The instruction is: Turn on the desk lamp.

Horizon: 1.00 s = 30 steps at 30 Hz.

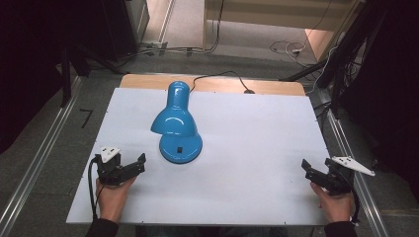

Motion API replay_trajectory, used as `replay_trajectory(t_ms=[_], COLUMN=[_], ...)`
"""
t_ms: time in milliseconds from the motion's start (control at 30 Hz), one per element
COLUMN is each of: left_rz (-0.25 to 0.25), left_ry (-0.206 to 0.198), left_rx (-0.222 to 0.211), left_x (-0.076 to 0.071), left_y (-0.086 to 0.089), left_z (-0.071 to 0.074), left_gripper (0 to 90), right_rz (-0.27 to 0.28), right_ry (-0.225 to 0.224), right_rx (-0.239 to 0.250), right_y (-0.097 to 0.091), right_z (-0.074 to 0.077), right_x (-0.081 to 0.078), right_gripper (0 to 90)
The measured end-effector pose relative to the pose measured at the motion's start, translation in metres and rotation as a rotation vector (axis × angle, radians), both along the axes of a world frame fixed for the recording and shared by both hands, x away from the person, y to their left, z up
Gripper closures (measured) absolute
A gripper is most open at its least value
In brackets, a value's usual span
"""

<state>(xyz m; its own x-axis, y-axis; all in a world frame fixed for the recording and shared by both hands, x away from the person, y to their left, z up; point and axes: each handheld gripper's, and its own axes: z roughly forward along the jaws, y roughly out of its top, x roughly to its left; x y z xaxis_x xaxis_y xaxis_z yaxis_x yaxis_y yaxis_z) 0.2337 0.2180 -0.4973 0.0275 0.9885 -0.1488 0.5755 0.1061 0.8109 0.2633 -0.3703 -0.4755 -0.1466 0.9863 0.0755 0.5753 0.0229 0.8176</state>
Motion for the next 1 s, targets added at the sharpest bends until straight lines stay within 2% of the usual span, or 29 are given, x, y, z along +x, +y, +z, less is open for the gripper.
replay_trajectory(t_ms=[500, 1000], left_rz=[-0.044, -0.069], left_ry=[-0.023, -0.043], left_rx=[0.002, 0.006], left_x=[0.013, 0.019], left_y=[-0.021, -0.032], left_z=[0.002, 0.004], left_gripper=[14.6, 22.3], right_rz=[0.004, 0.003], right_ry=[0.020, 0.027], right_rx=[0.005, 0.011], right_y=[0.000, -0.001], right_z=[-0.001, -0.002], right_x=[0.002, 0.002], right_gripper=[12.2, 12.3])
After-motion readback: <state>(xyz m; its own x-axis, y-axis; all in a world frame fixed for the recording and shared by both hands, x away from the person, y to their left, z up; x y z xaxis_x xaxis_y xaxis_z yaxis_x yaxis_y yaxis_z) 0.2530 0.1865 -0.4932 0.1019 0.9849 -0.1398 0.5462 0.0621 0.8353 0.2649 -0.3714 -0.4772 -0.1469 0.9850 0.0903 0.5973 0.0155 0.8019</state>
